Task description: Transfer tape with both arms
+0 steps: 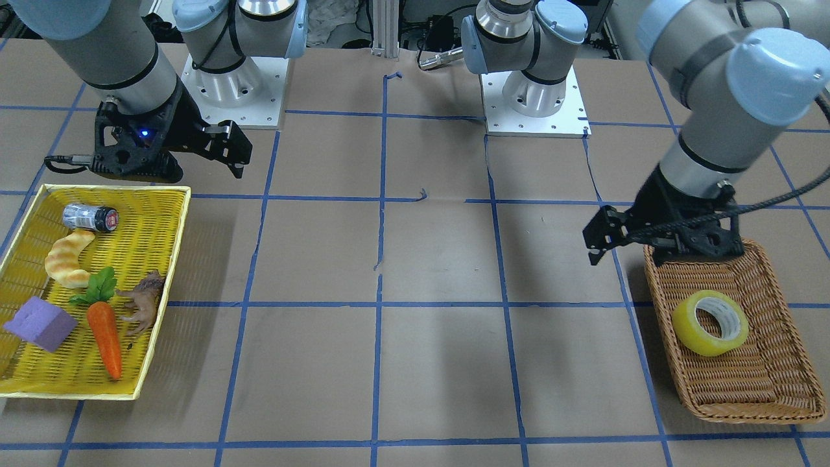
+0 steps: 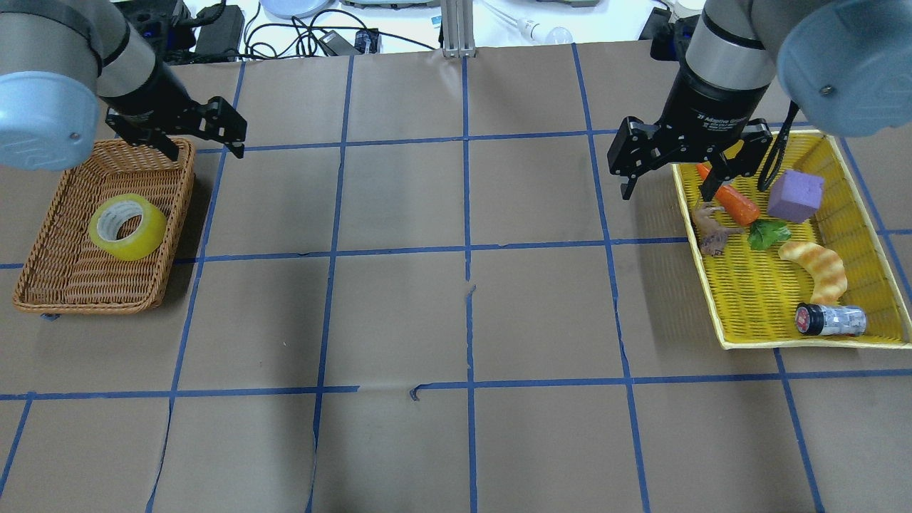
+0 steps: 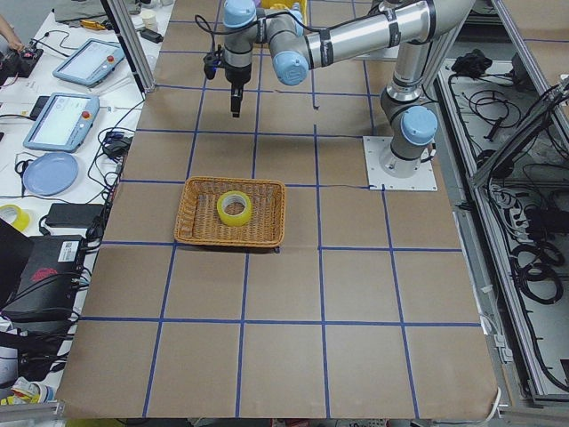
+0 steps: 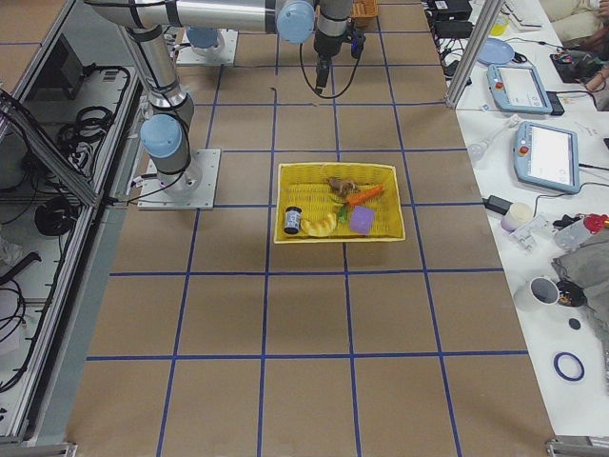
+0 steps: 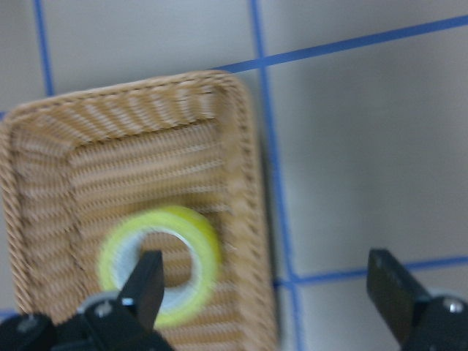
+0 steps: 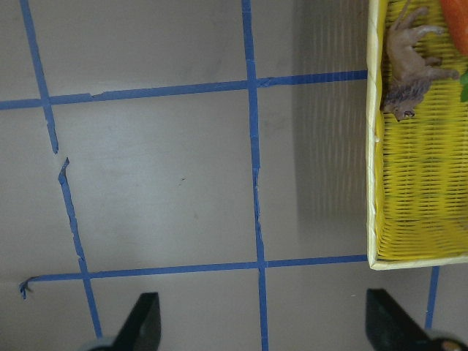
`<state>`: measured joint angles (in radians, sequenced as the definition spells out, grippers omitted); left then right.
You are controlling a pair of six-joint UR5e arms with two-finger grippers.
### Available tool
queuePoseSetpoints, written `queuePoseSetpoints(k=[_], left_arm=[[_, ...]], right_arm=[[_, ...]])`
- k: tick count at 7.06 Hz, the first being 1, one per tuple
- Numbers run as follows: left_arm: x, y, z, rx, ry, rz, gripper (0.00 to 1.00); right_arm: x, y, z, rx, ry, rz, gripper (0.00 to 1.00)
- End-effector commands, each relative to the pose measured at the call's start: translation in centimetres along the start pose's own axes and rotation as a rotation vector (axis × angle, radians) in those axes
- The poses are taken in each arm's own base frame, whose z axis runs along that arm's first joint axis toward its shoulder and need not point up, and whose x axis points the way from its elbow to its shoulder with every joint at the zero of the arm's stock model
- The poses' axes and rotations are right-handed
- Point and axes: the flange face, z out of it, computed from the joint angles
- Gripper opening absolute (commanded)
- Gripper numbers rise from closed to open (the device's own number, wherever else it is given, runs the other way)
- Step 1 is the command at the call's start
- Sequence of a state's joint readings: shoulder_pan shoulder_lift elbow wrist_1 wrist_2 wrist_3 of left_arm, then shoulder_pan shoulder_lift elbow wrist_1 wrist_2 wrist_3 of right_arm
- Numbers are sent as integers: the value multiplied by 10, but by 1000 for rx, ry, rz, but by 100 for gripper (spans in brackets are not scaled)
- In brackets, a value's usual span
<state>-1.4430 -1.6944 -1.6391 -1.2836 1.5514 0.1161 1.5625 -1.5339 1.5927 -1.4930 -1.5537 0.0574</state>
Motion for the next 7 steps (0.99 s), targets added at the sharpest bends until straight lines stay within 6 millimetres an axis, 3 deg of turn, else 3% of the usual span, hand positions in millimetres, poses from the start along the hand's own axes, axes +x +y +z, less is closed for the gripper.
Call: queuePoseSetpoints(k=[1, 3, 7], left_arm=[[83, 38, -20, -55, 16, -16, 100], [95, 58, -33, -123, 46, -19, 100], [96, 63, -30, -144, 47, -30, 100]], right_arm=[[1, -1, 0, 2, 8, -3, 100], [1, -1, 0, 1, 9, -4, 100], [0, -6, 0, 28, 2, -8, 100]])
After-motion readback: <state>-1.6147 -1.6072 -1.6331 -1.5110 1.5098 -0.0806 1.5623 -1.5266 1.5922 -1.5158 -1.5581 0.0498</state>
